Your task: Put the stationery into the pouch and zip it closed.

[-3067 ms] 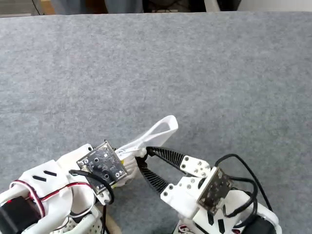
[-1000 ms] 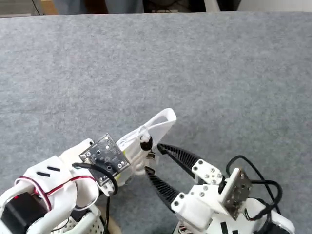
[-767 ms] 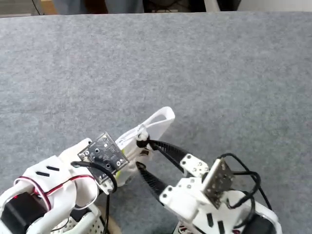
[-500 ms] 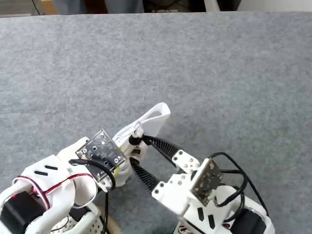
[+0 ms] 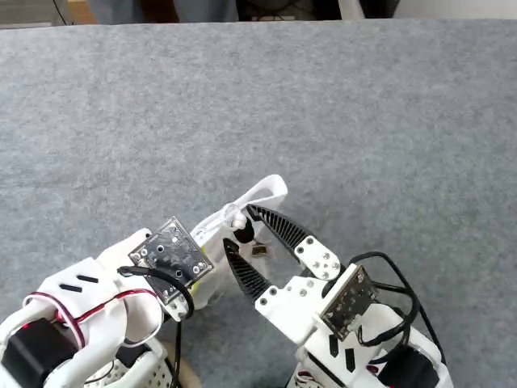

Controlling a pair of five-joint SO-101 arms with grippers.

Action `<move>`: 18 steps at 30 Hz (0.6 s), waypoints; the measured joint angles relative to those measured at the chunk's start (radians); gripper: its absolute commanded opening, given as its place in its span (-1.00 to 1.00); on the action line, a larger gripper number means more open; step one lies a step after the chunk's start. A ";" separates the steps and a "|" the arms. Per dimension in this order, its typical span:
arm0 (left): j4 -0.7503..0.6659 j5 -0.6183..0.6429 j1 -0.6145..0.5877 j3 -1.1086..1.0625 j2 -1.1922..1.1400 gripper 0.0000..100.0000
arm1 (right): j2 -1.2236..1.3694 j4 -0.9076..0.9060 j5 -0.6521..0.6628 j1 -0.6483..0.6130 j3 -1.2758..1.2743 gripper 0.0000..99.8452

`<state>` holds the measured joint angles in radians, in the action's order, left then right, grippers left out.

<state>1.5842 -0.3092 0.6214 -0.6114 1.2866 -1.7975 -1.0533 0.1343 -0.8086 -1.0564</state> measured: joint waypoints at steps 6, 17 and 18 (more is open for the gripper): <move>0.000 0.003 0.000 0.000 0.000 -0.94 | 0.000 0.003 0.000 0.000 -0.015 -0.62; 0.000 0.005 0.000 0.000 0.000 -0.94 | 0.000 0.005 0.000 0.011 -0.032 -0.83; 0.000 0.005 0.000 0.000 0.000 -0.94 | 0.000 0.008 0.000 0.011 -0.041 -0.83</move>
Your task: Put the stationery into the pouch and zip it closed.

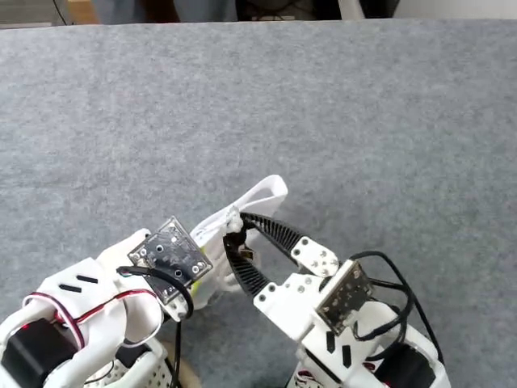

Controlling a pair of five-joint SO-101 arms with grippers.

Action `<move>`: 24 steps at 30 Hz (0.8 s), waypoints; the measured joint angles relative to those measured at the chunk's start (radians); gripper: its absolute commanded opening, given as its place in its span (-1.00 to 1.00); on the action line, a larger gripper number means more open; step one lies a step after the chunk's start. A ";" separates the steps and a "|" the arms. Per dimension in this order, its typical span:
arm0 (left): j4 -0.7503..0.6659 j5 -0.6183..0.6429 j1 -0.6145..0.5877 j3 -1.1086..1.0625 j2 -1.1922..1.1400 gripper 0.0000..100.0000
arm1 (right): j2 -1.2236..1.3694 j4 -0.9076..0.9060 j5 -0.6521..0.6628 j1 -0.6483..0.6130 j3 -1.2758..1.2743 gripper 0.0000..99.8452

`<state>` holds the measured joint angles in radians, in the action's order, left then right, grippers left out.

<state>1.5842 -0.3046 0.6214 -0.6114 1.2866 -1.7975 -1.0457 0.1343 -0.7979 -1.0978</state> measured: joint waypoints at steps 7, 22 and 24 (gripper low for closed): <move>0.002 0.000 0.000 0.008 0.000 -0.94 | 0.000 0.012 -0.002 0.000 -0.025 -0.85; 0.034 0.000 0.000 0.017 0.000 -0.94 | 0.000 0.005 0.272 0.137 0.034 -0.98; 0.034 0.000 0.000 0.017 0.000 -0.94 | 0.000 0.002 0.319 0.183 0.058 -0.98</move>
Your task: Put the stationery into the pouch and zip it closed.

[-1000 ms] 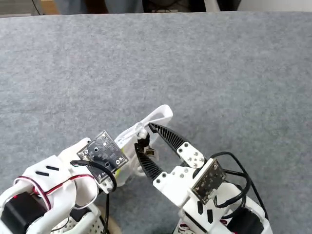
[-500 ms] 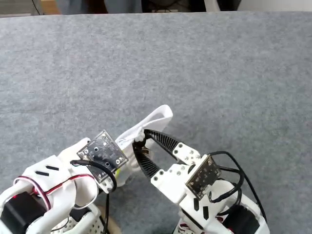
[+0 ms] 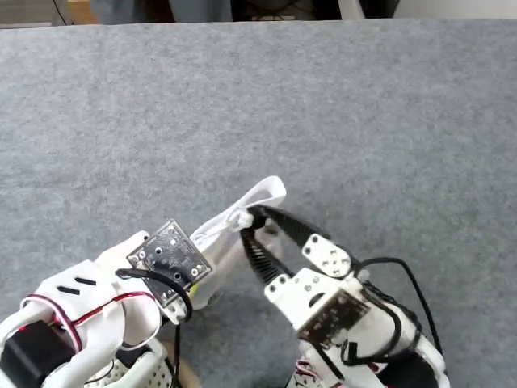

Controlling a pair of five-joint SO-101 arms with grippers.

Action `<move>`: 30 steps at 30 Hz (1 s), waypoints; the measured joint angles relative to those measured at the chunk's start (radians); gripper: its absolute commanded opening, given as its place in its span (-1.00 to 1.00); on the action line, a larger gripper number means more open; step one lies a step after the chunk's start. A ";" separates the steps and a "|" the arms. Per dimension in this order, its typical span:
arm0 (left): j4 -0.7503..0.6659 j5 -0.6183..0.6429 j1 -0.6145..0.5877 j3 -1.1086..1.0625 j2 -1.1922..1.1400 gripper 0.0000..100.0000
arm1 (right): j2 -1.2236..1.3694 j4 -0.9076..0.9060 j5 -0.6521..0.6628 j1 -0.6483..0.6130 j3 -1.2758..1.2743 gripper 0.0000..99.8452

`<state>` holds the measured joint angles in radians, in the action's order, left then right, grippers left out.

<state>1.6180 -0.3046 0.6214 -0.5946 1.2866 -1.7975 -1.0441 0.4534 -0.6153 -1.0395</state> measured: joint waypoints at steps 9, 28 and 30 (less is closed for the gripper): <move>0.028 -0.002 0.009 0.020 -0.002 -0.94 | 0.000 -0.160 0.169 0.133 0.101 -0.98; 0.097 -0.002 0.020 0.112 -0.009 -0.94 | 0.000 -0.173 0.488 0.411 0.123 -0.98; 0.097 -0.002 0.020 0.110 0.014 -0.94 | 0.000 -0.173 0.509 0.430 0.121 -0.98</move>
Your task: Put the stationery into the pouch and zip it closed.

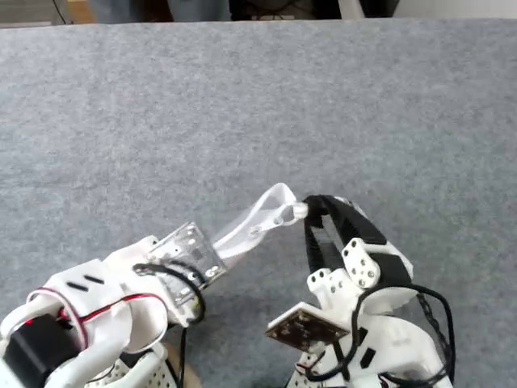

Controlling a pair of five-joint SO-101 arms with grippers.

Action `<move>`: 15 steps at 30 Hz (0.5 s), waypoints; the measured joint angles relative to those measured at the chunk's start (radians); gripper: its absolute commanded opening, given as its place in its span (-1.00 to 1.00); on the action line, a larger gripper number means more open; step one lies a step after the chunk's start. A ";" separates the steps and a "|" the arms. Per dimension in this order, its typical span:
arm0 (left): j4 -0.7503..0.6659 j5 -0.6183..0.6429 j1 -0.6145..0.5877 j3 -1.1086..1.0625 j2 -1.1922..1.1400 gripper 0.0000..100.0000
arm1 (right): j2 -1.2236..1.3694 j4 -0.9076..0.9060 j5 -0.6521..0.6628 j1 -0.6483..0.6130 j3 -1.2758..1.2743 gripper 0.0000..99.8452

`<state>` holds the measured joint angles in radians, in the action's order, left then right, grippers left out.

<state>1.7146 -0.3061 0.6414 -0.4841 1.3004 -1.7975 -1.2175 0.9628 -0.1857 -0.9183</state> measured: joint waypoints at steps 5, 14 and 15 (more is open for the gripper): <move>0.017 0.002 0.000 -0.002 0.041 -0.94 | 0.000 0.000 0.071 0.078 -0.092 -0.98; 0.037 0.023 0.000 0.011 0.061 -0.94 | -0.002 0.025 0.107 0.178 -0.353 -0.98; 0.037 0.023 0.000 0.011 0.060 -0.94 | -0.002 0.034 0.107 0.181 -0.387 -0.98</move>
<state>1.7515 -0.2831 0.6414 -0.4733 1.3602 -1.7990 -1.1838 1.0702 -0.0046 -1.3050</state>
